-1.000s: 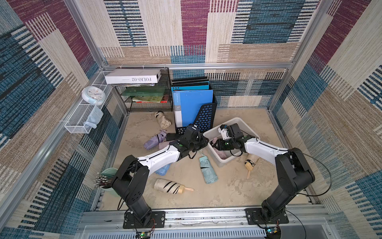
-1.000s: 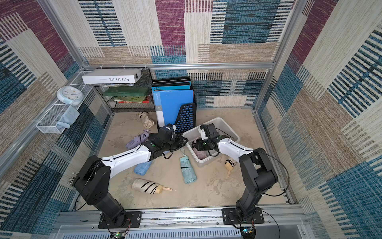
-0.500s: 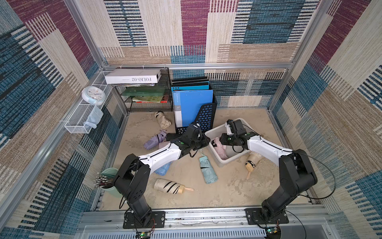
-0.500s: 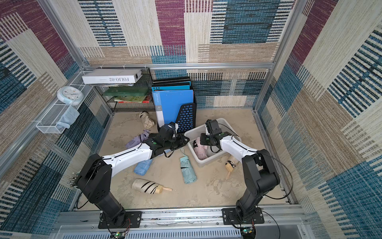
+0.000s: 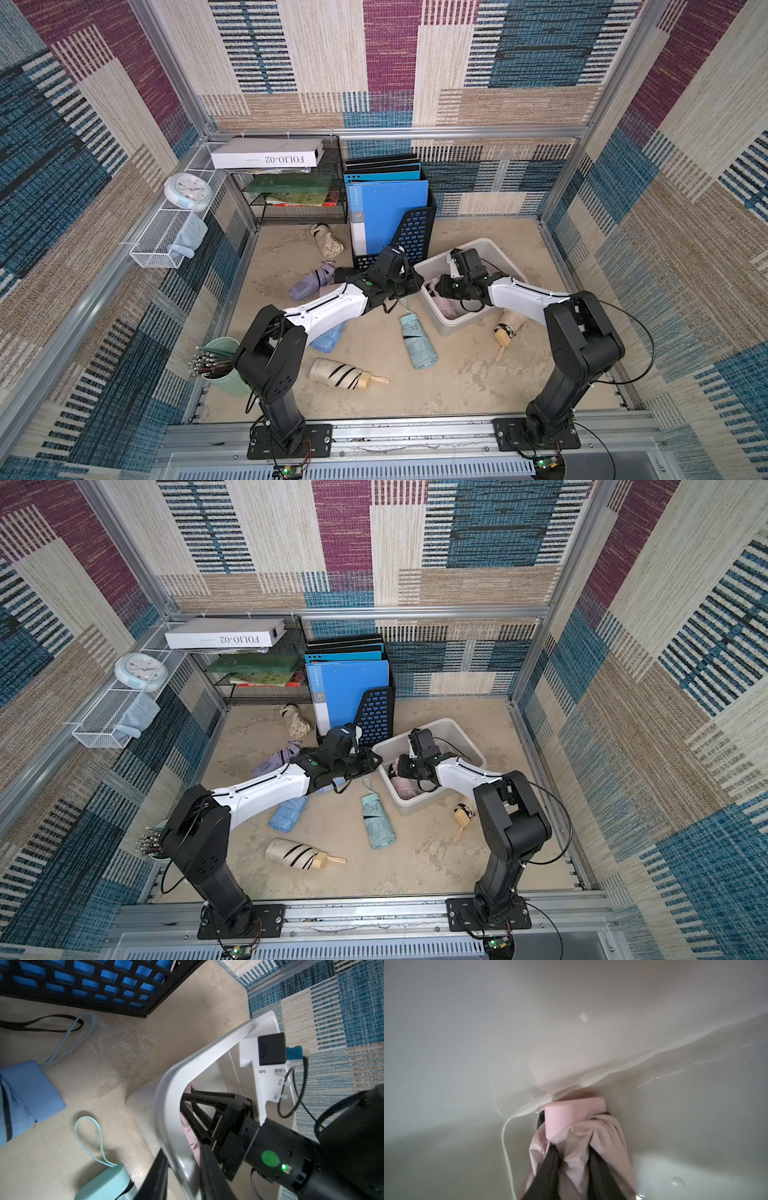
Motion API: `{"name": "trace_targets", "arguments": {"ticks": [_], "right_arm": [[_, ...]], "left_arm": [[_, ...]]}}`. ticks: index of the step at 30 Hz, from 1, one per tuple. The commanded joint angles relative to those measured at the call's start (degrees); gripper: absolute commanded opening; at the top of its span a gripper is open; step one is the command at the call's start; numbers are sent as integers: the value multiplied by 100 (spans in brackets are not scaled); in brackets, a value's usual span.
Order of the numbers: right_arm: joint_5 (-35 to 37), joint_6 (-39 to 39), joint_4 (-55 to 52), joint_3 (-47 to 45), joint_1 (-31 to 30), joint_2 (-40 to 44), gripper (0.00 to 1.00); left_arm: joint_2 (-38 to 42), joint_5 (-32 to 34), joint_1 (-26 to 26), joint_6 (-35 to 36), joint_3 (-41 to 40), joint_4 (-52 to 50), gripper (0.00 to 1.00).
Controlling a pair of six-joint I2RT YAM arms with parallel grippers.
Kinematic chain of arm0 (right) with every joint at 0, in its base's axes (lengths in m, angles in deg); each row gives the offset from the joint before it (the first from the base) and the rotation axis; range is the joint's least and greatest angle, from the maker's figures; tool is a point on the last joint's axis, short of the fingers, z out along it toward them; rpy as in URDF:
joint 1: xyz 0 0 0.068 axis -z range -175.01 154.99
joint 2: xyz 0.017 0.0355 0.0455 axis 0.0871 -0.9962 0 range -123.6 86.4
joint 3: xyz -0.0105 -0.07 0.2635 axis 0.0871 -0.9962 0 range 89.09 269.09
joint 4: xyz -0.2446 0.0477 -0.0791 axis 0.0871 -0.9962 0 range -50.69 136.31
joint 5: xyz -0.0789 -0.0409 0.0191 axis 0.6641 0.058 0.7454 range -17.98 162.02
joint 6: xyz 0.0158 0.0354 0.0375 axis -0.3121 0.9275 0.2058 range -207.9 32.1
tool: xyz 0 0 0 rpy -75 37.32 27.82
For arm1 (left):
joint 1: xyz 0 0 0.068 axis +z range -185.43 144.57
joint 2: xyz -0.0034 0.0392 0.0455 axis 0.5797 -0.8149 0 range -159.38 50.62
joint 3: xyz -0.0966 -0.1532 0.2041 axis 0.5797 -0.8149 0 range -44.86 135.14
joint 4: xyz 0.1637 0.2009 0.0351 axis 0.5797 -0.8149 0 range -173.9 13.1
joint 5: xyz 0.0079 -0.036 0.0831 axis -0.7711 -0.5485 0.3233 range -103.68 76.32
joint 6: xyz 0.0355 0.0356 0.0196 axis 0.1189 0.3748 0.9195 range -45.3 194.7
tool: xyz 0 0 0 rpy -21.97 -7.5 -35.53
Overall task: Put the umbrella into the storage box
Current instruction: Move the storage box to the center of the board.
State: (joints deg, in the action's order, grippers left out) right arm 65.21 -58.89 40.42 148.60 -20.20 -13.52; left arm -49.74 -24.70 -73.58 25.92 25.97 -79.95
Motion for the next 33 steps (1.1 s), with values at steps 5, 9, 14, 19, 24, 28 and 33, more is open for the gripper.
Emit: {"name": "trace_targets", "arguments": {"ticks": [5,9,14,19,24,28,33], "right_arm": [[-739,-67,-79,-209,-77,148,28],[-820,-141,-111,-136,-52,255,34],[-405,-306,-509,96,75,615,57],[-134,-400,-831,101,178,1149,69],[174,-572,-1272,178,183,1619,71],[-145,-911,-1506,356,151,1929,71],[-344,-1182,-1556,499,-221,2412,71]], "left_arm": [[-228,-128,-21,583,275,-60,15],[-262,-102,-26,672,352,-89,18],[-159,23,-23,690,362,-183,36],[116,142,-20,689,318,-259,54],[630,395,-25,581,70,-425,66],[1246,845,-17,210,-158,-1038,68],[2199,1476,-17,-746,-659,-2254,68]]}}
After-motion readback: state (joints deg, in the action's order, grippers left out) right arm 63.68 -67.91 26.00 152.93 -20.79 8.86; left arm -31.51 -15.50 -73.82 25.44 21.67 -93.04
